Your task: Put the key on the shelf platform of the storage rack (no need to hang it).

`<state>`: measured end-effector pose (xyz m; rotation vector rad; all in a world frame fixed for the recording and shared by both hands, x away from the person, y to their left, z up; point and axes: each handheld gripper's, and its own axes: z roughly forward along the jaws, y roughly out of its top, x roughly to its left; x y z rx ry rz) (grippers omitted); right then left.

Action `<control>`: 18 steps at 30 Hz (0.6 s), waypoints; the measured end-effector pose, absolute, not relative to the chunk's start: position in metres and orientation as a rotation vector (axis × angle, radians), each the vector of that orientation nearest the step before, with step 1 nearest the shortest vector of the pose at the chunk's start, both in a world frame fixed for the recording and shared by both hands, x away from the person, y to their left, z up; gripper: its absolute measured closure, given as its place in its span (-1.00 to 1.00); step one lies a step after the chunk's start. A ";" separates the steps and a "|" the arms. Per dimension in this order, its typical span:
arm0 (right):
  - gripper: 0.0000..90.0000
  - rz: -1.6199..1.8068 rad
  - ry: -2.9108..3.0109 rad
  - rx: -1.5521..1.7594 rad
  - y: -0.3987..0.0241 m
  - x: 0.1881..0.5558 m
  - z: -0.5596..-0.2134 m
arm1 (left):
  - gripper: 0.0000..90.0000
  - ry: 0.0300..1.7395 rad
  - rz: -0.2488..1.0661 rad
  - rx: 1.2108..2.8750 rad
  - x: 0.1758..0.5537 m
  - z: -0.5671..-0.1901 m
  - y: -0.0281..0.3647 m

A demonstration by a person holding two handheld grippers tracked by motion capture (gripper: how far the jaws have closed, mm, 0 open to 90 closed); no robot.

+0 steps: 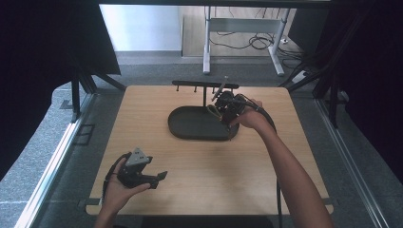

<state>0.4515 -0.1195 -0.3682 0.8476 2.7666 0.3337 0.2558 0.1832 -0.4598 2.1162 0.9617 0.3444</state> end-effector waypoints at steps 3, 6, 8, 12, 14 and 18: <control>0.48 0.335 2.765 0.847 -0.119 0.454 -0.368 | -0.52 0.957 0.345 2.121 0.256 -0.460 0.183; 0.48 0.337 2.765 0.846 -0.119 0.456 -0.367 | -0.52 0.955 0.344 2.122 0.256 -0.460 0.182; 0.48 0.340 2.763 0.831 -0.118 0.458 -0.367 | -0.52 0.956 0.343 2.122 0.256 -0.460 0.182; 0.48 0.340 2.767 0.834 -0.117 0.461 -0.368 | -0.52 0.953 0.343 2.122 0.256 -0.460 0.182; 0.48 0.342 2.770 0.844 -0.117 0.462 -0.369 | -0.52 0.955 0.342 2.122 0.256 -0.460 0.182; 0.48 0.325 2.767 0.843 -0.117 0.466 -0.369 | -0.52 0.954 0.342 2.121 0.256 -0.460 0.183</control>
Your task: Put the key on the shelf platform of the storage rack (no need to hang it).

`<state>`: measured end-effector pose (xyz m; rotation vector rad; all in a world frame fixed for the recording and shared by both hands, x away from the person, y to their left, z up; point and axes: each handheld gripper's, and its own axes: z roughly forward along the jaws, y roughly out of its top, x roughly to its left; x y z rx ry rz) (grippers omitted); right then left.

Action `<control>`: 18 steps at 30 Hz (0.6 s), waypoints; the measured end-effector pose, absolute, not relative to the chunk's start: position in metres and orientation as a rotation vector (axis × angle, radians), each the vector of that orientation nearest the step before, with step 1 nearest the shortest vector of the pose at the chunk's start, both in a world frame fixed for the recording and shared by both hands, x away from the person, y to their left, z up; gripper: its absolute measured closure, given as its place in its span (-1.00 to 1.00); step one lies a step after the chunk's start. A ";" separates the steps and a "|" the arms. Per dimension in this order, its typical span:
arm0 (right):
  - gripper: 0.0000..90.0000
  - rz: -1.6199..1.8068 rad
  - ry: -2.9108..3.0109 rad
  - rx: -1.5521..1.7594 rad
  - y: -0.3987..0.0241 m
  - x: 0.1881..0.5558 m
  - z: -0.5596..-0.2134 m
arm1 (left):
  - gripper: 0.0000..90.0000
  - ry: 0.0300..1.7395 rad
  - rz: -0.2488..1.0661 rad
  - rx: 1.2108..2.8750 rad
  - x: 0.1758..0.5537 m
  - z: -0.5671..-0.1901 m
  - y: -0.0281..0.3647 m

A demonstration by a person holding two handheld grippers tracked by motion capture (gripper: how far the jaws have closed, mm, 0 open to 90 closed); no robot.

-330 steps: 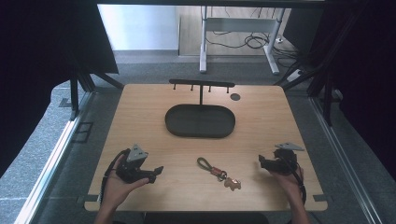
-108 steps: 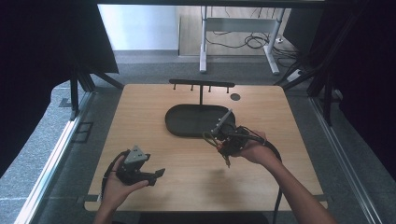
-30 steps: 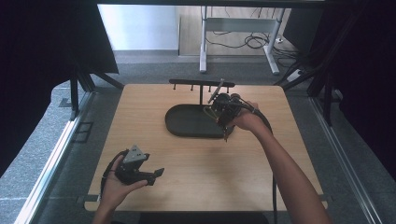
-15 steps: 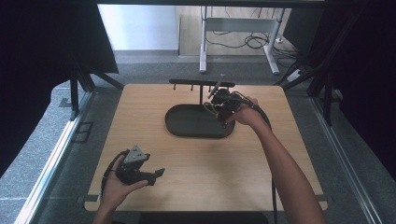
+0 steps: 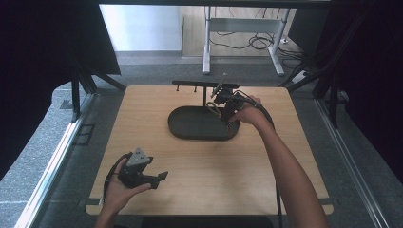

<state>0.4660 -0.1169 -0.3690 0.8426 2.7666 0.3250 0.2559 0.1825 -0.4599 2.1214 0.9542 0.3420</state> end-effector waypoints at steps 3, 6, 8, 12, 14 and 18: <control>0.48 0.322 2.759 0.852 -0.116 0.468 -0.369 | -0.52 0.956 0.344 2.116 0.255 -0.459 0.183; 0.48 0.322 2.756 0.857 -0.115 0.469 -0.369 | -0.52 0.956 0.345 2.109 0.255 -0.458 0.183; 0.48 0.308 2.758 0.849 -0.114 0.470 -0.369 | -0.52 0.956 0.344 2.110 0.255 -0.458 0.183; 0.48 0.309 2.760 0.852 -0.112 0.474 -0.370 | -0.52 0.952 0.345 2.113 0.254 -0.458 0.182; 0.48 0.315 2.765 0.852 -0.111 0.475 -0.371 | -0.52 0.951 0.345 2.112 0.254 -0.458 0.182; 0.48 0.308 2.770 0.836 -0.106 0.478 -0.371 | -0.52 0.957 0.344 2.110 0.255 -0.459 0.183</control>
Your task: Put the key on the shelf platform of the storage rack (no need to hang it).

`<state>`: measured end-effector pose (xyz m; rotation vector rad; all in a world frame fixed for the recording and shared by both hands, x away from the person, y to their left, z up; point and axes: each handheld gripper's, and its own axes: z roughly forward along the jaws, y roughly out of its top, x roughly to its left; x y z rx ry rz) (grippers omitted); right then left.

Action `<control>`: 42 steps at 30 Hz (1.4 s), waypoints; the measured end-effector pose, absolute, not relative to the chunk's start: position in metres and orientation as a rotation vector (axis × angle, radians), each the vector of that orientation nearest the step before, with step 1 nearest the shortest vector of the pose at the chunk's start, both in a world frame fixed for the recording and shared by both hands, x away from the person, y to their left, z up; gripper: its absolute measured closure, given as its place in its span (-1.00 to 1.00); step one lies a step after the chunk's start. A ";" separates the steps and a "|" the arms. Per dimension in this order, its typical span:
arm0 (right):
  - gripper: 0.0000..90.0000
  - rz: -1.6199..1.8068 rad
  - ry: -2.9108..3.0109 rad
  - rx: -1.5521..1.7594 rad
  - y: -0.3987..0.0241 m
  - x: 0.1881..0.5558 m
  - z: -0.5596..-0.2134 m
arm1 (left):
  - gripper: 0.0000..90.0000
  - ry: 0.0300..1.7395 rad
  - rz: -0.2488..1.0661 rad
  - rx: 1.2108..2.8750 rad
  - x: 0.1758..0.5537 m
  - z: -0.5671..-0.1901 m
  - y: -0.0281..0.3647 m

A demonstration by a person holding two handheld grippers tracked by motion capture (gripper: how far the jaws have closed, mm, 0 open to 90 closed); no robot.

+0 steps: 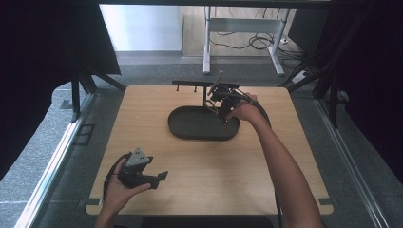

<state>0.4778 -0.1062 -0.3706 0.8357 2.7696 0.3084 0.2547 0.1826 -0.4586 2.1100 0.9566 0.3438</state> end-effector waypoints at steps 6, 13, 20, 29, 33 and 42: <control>0.48 0.307 2.768 0.839 -0.101 0.487 -0.377 | -0.52 0.957 0.348 2.108 0.255 -0.458 0.184; 0.47 0.305 2.775 0.842 -0.097 0.495 -0.388 | -0.52 0.957 0.346 2.109 0.255 -0.458 0.185; 0.47 0.295 2.765 0.868 -0.098 0.503 -0.396 | -0.52 0.958 0.344 2.106 0.255 -0.458 0.185; 0.47 0.316 2.758 0.878 -0.103 0.506 -0.407 | -0.52 0.958 0.342 2.106 0.255 -0.458 0.185; 0.47 0.325 2.764 0.874 -0.103 0.506 -0.413 | -0.52 0.957 0.342 2.108 0.255 -0.459 0.184; 0.46 0.326 2.765 0.855 -0.101 0.506 -0.424 | -0.52 0.959 0.347 2.105 0.255 -0.458 0.186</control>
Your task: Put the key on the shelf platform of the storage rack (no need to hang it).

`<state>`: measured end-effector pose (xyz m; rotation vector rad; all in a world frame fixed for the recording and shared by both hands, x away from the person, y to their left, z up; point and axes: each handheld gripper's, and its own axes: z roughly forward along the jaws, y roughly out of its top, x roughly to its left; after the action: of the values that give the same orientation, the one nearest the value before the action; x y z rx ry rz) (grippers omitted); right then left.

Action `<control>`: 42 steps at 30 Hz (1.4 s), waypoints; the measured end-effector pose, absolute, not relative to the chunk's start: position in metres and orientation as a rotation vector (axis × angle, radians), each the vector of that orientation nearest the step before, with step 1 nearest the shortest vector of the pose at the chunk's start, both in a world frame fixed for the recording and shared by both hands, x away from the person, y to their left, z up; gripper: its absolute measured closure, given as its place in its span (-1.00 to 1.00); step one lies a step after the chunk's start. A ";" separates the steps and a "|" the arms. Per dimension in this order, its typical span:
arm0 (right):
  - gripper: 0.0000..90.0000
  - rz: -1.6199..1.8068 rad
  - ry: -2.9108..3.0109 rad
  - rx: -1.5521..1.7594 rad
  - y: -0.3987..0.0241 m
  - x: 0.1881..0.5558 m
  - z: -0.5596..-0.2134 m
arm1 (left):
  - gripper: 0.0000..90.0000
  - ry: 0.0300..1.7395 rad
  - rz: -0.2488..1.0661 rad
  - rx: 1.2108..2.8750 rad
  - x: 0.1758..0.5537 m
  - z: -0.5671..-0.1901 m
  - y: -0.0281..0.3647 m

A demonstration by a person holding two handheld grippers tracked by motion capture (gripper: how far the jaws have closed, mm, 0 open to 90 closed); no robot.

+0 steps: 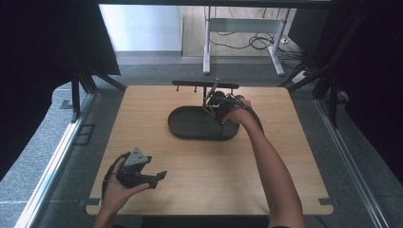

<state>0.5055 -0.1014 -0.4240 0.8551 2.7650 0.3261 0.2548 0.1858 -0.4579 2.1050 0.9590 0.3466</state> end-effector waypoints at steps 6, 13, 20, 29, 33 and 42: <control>0.46 0.324 2.767 0.847 -0.100 0.505 -0.430 | -0.52 0.958 0.345 2.108 0.255 -0.459 0.185; 0.46 0.321 2.766 0.834 -0.098 0.502 -0.437 | -0.52 0.958 0.346 2.108 0.255 -0.458 0.185; 0.42 0.334 2.773 0.821 -0.098 0.501 -0.437 | -0.52 0.959 0.345 2.108 0.255 -0.459 0.184; 0.33 0.358 2.789 0.815 -0.098 0.498 -0.437 | -0.52 0.957 0.345 2.109 0.255 -0.459 0.184; 0.29 0.382 2.790 0.814 -0.099 0.495 -0.433 | -0.52 0.956 0.345 2.112 0.255 -0.459 0.183; 0.10 0.499 2.764 0.845 -0.109 0.480 -0.420 | -0.52 0.951 0.345 2.121 0.255 -0.460 0.181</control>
<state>0.4798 -0.1089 -0.4197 0.8446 2.7642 0.4988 0.2553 0.1813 -0.4596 2.1207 0.9513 0.3446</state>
